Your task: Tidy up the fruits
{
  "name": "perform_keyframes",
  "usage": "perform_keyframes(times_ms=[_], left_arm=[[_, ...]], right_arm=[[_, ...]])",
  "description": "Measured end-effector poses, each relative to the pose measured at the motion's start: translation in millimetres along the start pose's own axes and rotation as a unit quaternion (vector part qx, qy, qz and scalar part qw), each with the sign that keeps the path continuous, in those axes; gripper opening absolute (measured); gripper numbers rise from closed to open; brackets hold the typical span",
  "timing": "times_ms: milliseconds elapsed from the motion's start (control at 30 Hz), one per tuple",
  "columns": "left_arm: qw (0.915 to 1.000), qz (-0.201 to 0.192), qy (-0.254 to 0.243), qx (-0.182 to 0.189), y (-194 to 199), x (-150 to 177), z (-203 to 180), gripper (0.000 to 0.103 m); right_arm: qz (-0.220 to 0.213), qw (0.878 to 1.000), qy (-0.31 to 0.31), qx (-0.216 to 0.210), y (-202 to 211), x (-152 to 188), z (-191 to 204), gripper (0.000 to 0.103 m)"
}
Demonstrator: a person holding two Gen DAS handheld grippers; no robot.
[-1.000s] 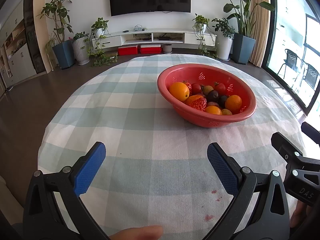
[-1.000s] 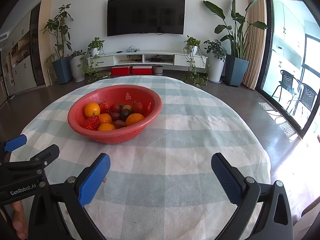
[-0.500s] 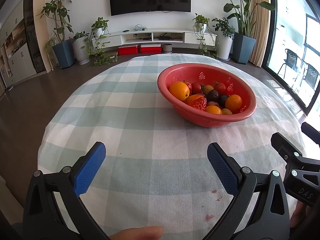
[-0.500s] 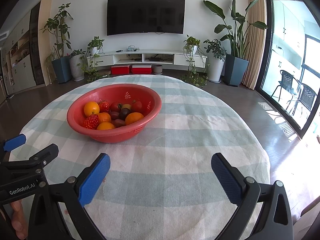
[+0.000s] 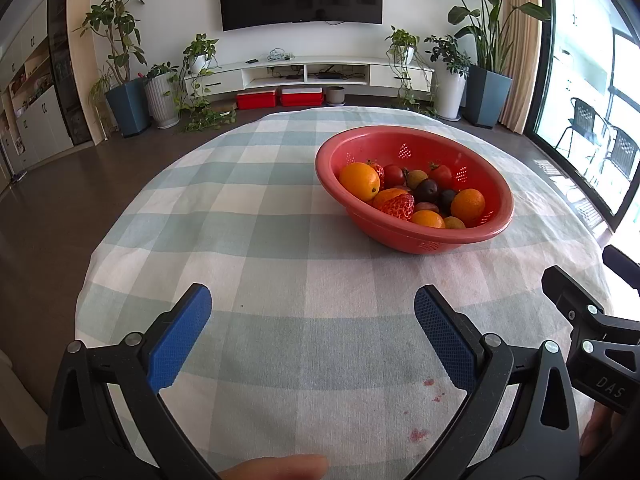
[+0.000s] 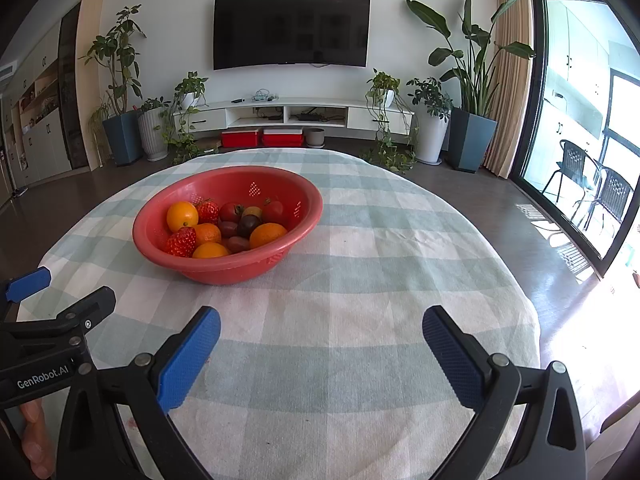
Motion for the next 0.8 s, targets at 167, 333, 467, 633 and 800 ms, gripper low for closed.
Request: perform_keyframes(times_ms=[167, 333, 467, 633, 800], left_arm=[[1.0000, 0.000, 0.000, 0.000, 0.3, -0.1, 0.0, 0.103], [1.0000, 0.000, 0.000, 0.000, 0.4, -0.2, -0.1, 0.103], [1.0000, 0.000, 0.000, 0.000, -0.1, 0.2, -0.1, 0.103], [1.0000, 0.000, 0.000, 0.000, 0.0, 0.1, -0.2, 0.103], [1.0000, 0.000, 0.000, 0.000, 0.1, 0.0, -0.2, 0.103]], right_arm=[[0.000, 1.000, 0.000, 0.000, 0.0, -0.6, 0.5, 0.103], [0.000, 1.000, 0.000, 0.000, 0.3, -0.8, 0.5, 0.103], [0.000, 1.000, 0.000, 0.000, 0.6, -0.9, 0.6, 0.103], [0.000, 1.000, 0.000, 0.000, 1.2, -0.9, 0.3, 0.103], [0.000, 1.000, 0.000, 0.000, 1.3, -1.3, 0.6, 0.103]])
Point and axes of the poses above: each gripper's, at about its wrist camera, not at the fingertips, and y roughly against the way its jaws point, z to its left, x to its underside, the point moved 3 cm from there along -y, roughly the way its jaws point, and after that the axes turned 6 degrees about -y, right-handed, at the moved point
